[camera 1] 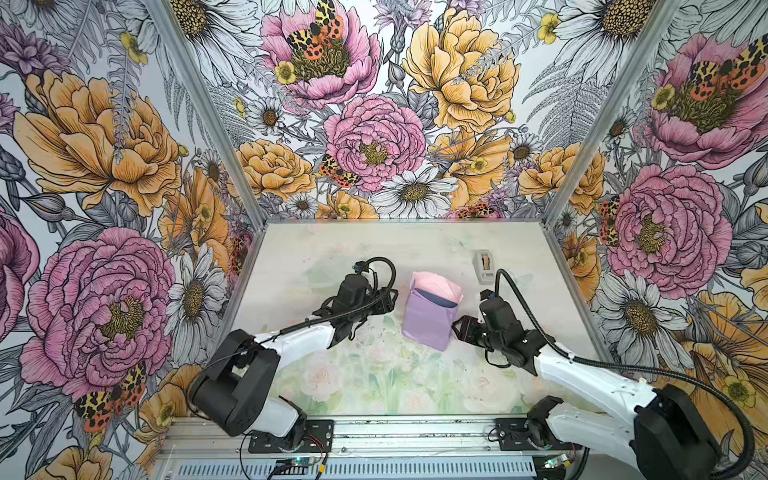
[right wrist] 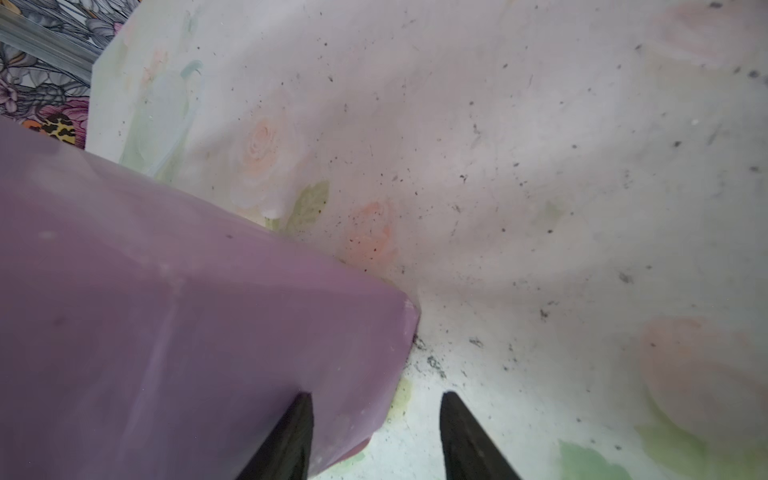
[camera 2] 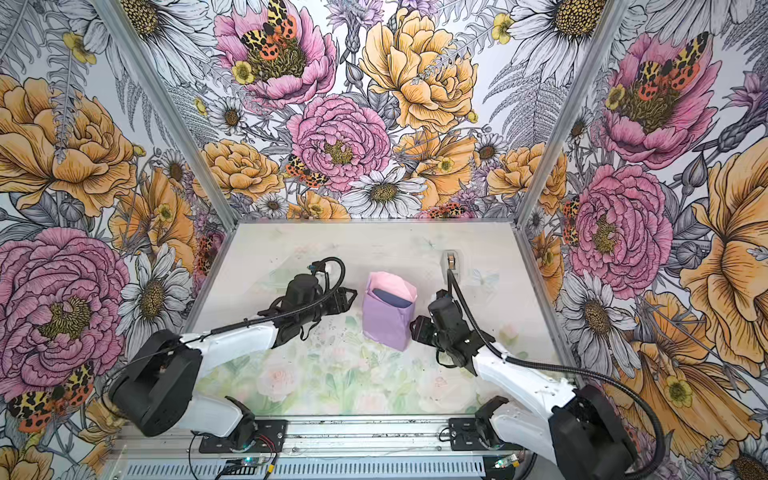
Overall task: Wrap the gift box in paper
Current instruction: 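Set the upright box down and open both grippers, drawing back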
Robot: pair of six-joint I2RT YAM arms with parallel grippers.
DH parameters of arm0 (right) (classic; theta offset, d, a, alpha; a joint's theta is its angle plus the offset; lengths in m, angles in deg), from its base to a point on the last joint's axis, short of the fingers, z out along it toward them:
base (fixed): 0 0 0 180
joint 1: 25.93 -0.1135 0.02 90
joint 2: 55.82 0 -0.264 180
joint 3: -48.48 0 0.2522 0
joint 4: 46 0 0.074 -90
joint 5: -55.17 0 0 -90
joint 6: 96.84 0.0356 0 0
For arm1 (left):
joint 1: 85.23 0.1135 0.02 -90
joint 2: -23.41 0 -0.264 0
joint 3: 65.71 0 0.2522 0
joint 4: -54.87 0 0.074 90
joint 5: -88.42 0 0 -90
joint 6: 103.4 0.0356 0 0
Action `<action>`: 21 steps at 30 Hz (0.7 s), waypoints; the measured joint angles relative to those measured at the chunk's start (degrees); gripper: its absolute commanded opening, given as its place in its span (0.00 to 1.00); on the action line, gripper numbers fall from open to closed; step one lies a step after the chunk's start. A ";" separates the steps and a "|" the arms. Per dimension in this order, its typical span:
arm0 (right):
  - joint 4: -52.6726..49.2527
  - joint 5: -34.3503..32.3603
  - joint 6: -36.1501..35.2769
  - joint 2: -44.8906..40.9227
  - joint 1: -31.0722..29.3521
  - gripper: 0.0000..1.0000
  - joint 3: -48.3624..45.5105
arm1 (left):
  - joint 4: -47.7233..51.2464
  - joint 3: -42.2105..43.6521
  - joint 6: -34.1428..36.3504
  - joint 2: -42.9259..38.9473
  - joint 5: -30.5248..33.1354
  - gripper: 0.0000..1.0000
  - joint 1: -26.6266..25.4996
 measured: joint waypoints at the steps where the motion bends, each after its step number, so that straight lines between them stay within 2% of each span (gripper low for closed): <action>1: -0.15 0.00 0.37 0.04 0.00 0.51 0.00 | 0.42 -1.25 0.00 1.81 -0.83 0.71 0.02; 5: -0.20 0.02 1.51 0.02 -0.02 0.51 0.09 | 1.46 -4.37 -0.07 6.14 -3.87 0.71 -1.03; 10: -0.09 0.76 1.84 1.20 -0.02 0.51 0.90 | 1.16 -4.68 -0.63 6.58 -5.46 0.70 -2.91; 21: -0.48 0.39 -1.75 9.03 0.63 0.50 6.67 | -2.69 0.52 -4.79 4.57 -1.73 0.70 -3.13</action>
